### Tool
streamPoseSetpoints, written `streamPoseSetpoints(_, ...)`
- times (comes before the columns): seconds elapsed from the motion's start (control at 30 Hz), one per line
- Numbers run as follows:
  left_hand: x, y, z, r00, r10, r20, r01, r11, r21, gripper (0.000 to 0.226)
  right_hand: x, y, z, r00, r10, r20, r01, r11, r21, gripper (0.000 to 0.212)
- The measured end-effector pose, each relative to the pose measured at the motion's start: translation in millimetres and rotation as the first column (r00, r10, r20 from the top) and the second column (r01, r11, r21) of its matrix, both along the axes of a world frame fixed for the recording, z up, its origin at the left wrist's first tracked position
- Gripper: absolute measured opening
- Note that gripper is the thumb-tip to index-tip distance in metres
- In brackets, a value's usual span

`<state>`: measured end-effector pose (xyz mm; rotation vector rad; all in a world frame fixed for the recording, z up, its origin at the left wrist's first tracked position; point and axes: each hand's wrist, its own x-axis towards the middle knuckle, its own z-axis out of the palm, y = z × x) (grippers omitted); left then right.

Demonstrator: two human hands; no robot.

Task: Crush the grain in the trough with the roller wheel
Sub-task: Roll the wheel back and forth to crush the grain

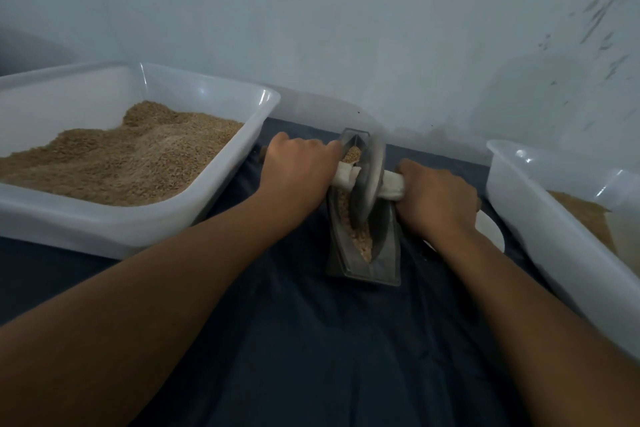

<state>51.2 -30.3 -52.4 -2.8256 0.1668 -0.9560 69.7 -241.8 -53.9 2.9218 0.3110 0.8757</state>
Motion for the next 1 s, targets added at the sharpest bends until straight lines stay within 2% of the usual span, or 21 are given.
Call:
streamPoseSetpoints(0.3,16.2,1.8,-2.6,0.998,-0.031,0.061,0.032,0.999,-0.017,0.008,25.4,-1.7,4.2,0.994,-0.001,-0.106,-0.001,1.000,-0.017,0.010)
streamPoseSetpoints(0.63,32.0,1.5,0.1,0.997,-0.040,0.065,0.042,0.999,-0.016,0.008,48.2,-2.4,22.8,0.933,0.069,-0.354,-0.079,0.997,-0.014,0.015)
streamPoseSetpoints(0.87,31.9,-0.9,2.0,0.998,-0.013,0.059,0.012,1.000,0.017,0.009,50.9,-2.9,19.9,0.943,0.061,-0.329,-0.067,0.998,-0.008,0.017)
streamPoseSetpoints(1.0,25.7,-1.2,-0.7,0.997,-0.021,0.077,0.020,1.000,0.018,0.009,41.4,-2.3,12.3,0.967,0.048,-0.249,-0.049,0.999,-0.001,0.012)
